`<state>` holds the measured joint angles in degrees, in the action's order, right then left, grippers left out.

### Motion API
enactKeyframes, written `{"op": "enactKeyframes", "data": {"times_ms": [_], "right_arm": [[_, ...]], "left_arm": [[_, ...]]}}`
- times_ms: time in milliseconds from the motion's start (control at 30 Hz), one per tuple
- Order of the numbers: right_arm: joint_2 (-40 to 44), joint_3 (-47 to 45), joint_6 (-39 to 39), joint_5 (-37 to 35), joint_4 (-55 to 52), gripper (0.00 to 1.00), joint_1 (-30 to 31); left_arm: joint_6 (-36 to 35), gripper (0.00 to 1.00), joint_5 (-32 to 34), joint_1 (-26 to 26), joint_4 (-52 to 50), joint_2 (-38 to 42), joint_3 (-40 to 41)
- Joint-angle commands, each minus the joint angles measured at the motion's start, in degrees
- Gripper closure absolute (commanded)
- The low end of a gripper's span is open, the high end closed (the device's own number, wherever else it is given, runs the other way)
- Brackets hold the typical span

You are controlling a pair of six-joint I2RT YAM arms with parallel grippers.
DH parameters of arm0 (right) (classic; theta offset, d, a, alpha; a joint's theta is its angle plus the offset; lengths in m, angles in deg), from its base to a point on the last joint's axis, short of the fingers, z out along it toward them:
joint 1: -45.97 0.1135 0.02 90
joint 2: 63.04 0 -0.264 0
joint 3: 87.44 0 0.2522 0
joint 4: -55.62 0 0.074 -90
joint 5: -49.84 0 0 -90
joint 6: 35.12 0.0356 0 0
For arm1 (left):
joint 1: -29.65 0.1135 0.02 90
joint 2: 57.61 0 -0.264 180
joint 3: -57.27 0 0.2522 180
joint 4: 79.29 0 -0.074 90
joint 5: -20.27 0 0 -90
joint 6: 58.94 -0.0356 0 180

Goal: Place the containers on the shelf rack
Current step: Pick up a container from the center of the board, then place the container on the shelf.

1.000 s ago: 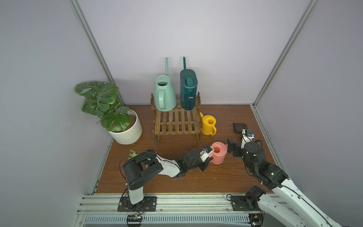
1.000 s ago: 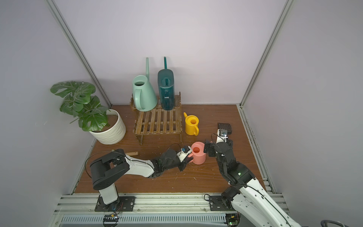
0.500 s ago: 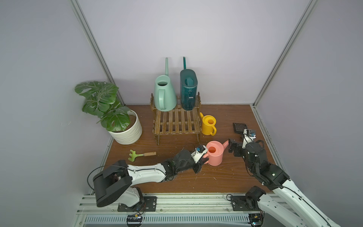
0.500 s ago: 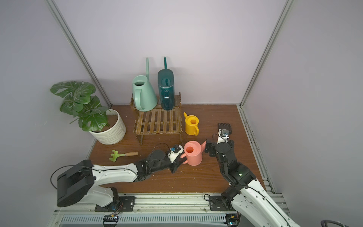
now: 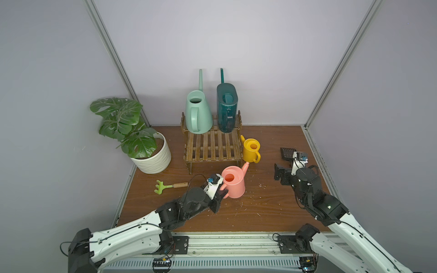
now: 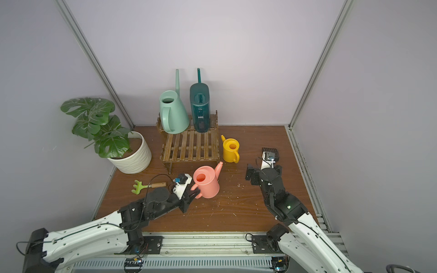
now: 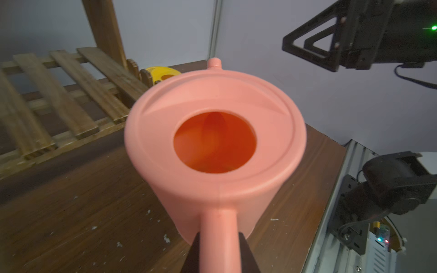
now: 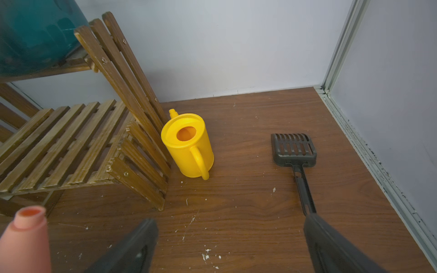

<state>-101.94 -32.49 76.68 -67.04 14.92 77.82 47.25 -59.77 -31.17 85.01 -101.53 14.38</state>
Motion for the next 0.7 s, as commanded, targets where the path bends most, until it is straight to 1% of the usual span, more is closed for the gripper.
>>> {"op": "enactKeyframes", "data": {"times_ms": [0,200,667], "right_arm": [[-0.67,1.04,-1.41,2.98,1.90,0.01,-0.29],[-1.25,1.20,-2.97,7.21,3.88,0.01,-0.28],[-3.85,1.26,-3.60,10.91,5.37,0.01,-0.24]], "left_arm": [[5.21,0.91,8.52,-0.45,-9.83,2.79,-2.75],[8.11,0.92,14.17,-0.48,-15.08,3.12,-5.94],[13.12,0.92,24.15,-0.46,-24.34,-0.99,-15.72]]}}
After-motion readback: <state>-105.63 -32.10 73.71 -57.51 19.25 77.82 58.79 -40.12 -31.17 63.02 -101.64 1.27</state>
